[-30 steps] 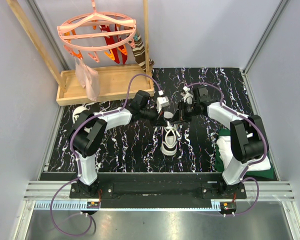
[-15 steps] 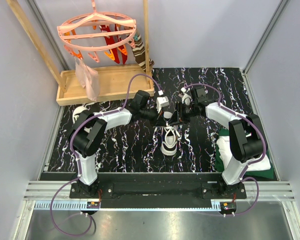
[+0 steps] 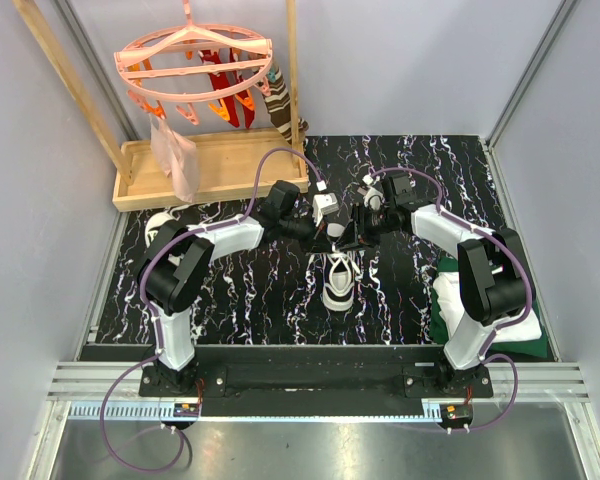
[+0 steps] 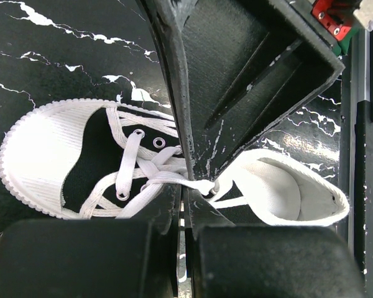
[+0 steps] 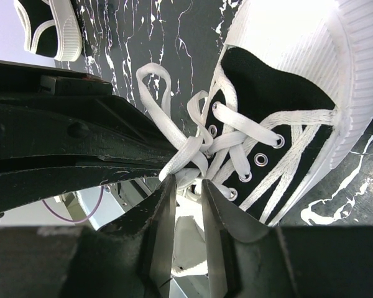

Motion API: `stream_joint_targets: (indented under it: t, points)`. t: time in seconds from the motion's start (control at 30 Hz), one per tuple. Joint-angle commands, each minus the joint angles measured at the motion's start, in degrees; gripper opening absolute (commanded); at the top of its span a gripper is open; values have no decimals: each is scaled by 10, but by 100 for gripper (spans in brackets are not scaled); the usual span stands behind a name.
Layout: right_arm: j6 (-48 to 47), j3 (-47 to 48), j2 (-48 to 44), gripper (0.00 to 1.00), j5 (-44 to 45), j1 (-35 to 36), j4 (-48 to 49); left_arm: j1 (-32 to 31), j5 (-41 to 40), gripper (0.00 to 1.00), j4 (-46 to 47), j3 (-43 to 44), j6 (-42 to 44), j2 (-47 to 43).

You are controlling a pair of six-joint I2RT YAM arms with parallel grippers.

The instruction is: Tie the shoes

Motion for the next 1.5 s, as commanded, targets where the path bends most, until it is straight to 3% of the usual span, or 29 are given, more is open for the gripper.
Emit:
stream_joint_targets:
  t: [0.0, 0.53, 0.63, 0.77, 0.8, 0.83, 1.0, 1.17, 1.23, 1.47]
  points:
    - [12, 19, -6, 33, -21, -4, 12, -4, 30, 0, 4, 12, 18, -23]
    - [22, 16, 23, 34, -31, -5, 26, -5, 39, 0, 0, 39, 17, -12]
    - [22, 18, 29, 29, -31, -5, 27, -7, 42, 1, 1, 37, 18, -14]
    - [18, 20, 26, 10, -28, -5, 27, -7, 43, 1, 4, 34, 14, -14]
    - [17, 18, 22, 0, -20, -6, 27, -6, 41, 1, 5, 30, 14, -15]
    - [18, 17, 13, 0, -17, -7, 27, -6, 41, 1, 11, 27, 11, -16]
    - [14, 11, -11, 1, -3, -19, 27, -6, 36, 1, 11, 27, 11, -17]
    - [22, 6, -21, 22, -14, -22, 27, -5, 29, 0, 5, 35, 5, -11]
    - [23, 6, -25, 26, -14, -24, 27, -5, 25, 0, 1, 35, 7, -10]
    - [25, 11, -10, 29, -25, -23, 27, -5, 22, 0, -2, 41, 2, -5]
